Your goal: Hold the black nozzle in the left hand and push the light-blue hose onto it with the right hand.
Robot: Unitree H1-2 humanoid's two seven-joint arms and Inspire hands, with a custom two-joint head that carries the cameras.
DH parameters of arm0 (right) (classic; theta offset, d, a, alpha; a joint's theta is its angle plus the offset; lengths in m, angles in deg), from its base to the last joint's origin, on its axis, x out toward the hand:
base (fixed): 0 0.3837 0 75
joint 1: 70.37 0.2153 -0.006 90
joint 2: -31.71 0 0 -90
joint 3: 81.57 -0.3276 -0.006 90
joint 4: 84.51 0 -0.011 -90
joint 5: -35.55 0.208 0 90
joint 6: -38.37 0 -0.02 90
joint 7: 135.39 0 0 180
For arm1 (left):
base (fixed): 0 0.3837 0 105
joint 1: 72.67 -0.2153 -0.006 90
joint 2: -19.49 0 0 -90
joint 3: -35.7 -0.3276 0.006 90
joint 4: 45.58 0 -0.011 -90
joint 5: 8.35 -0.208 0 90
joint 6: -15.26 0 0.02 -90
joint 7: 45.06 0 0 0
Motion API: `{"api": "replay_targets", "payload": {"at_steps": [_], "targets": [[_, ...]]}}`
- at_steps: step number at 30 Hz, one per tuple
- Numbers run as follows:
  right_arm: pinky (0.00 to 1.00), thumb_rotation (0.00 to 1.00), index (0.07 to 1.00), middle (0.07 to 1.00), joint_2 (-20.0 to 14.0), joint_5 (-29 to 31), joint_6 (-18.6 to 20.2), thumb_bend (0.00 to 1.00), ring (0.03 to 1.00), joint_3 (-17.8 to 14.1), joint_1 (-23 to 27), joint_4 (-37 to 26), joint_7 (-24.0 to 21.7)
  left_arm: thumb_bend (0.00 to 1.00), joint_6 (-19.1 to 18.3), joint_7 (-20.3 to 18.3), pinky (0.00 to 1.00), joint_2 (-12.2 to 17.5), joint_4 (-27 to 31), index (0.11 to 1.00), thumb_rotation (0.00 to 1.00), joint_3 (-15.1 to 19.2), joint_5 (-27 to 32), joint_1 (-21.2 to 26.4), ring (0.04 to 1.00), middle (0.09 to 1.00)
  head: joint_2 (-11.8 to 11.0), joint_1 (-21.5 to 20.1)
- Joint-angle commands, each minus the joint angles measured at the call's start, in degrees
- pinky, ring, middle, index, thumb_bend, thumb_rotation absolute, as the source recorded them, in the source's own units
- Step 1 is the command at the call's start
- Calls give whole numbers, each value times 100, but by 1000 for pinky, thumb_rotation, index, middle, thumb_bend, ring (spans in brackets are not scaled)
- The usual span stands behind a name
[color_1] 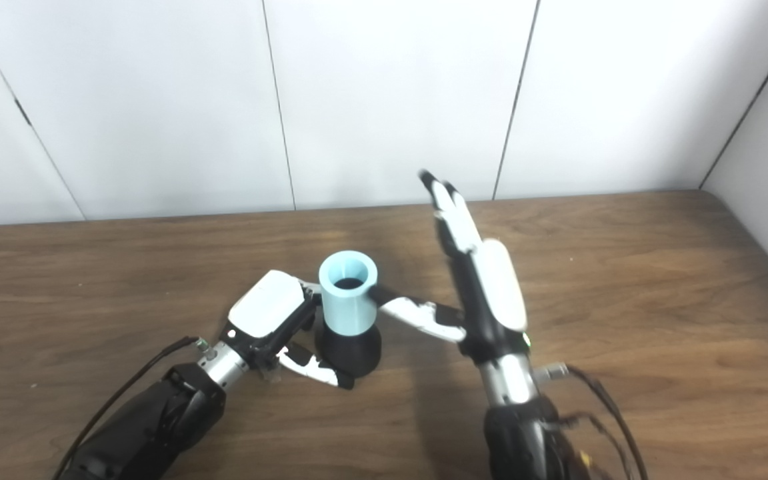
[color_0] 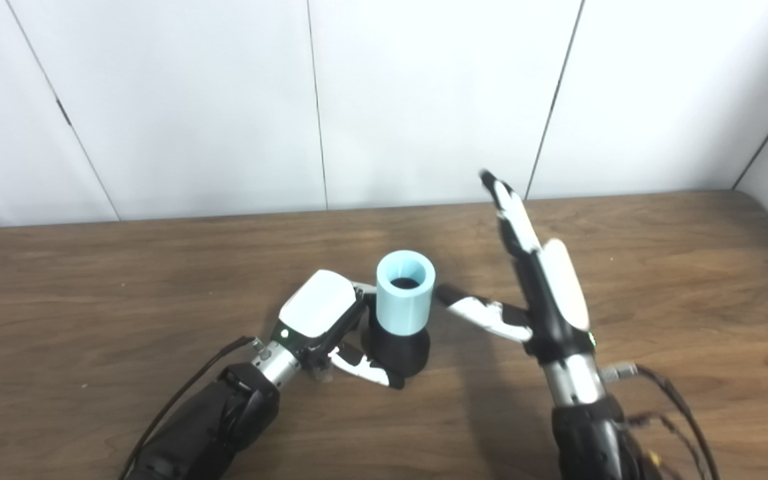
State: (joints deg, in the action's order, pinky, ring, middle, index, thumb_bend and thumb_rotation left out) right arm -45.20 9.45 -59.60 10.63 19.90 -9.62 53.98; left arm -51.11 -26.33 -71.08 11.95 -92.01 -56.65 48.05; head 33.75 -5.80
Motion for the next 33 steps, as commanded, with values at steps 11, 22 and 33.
{"api": "replay_targets", "payload": {"at_steps": [11,22,33], "targets": [[665,360,735,769,268,1776,-277,379,753,-331,-377,210,-31,498,-216,-276,299,-172,-864,537,0,-400,-167,-1255,386,449,22,1],[682,324,741,770,312,1752,-243,305,759,-335,-324,448,10,502,-788,168,227,-290,-1043,513,0,46,-289,-1343,390,437,0,-1],[669,327,729,758,292,1509,-220,326,744,-365,-166,821,152,924,-1581,-787,540,-314,-461,679,154,548,-152,-1514,609,637,-48,56]]}}
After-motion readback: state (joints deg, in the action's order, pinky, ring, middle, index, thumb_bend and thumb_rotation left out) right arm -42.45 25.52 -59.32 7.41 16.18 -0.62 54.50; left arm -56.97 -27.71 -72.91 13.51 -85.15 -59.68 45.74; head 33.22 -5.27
